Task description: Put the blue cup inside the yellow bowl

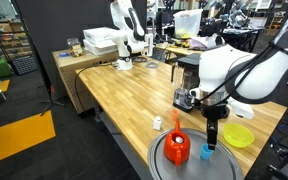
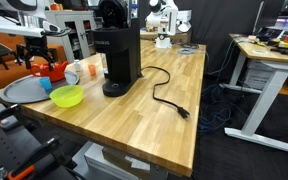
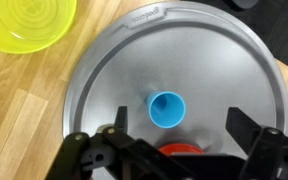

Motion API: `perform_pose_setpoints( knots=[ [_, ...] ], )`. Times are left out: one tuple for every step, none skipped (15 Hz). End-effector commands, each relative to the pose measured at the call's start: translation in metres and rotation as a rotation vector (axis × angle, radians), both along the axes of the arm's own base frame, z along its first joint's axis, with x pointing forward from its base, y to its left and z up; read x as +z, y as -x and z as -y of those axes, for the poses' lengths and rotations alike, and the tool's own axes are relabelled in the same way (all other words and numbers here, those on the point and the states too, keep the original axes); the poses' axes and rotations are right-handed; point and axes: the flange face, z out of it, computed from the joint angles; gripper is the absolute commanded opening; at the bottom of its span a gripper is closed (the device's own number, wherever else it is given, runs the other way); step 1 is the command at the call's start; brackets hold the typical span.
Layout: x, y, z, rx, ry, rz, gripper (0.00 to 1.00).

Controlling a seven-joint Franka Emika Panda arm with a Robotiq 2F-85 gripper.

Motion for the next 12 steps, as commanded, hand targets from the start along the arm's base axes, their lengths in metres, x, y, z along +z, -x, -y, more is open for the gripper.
perform_pose_setpoints(
  knots=[
    [-0.009,-0.013,-0.008,-0.019,-0.012,-0.013,1.0],
    [-0.011,-0.014,-0.012,-0.018,-0.029,-0.025,1.0],
    [-0.011,-0.015,-0.015,-0.02,-0.047,-0.034,1.0],
    [-0.011,-0.016,-0.019,-0.023,-0.053,-0.035,1.0],
    [-0.011,-0.017,-0.02,-0.029,-0.058,-0.039,1.0],
    [-0.011,-0.017,-0.02,-0.034,-0.059,-0.04,1.0],
    [-0.011,-0.017,-0.018,-0.04,-0.059,-0.037,1.0],
    [-0.01,-0.017,-0.016,-0.046,-0.06,-0.038,1.0],
    [-0.011,-0.017,-0.013,-0.053,-0.061,-0.039,1.0],
    [-0.011,-0.017,-0.012,-0.057,-0.065,-0.042,1.0],
    [-0.012,-0.017,-0.011,-0.061,-0.069,-0.046,1.0],
    [-0.013,-0.016,-0.011,-0.061,-0.072,-0.049,1.0]
  ],
)
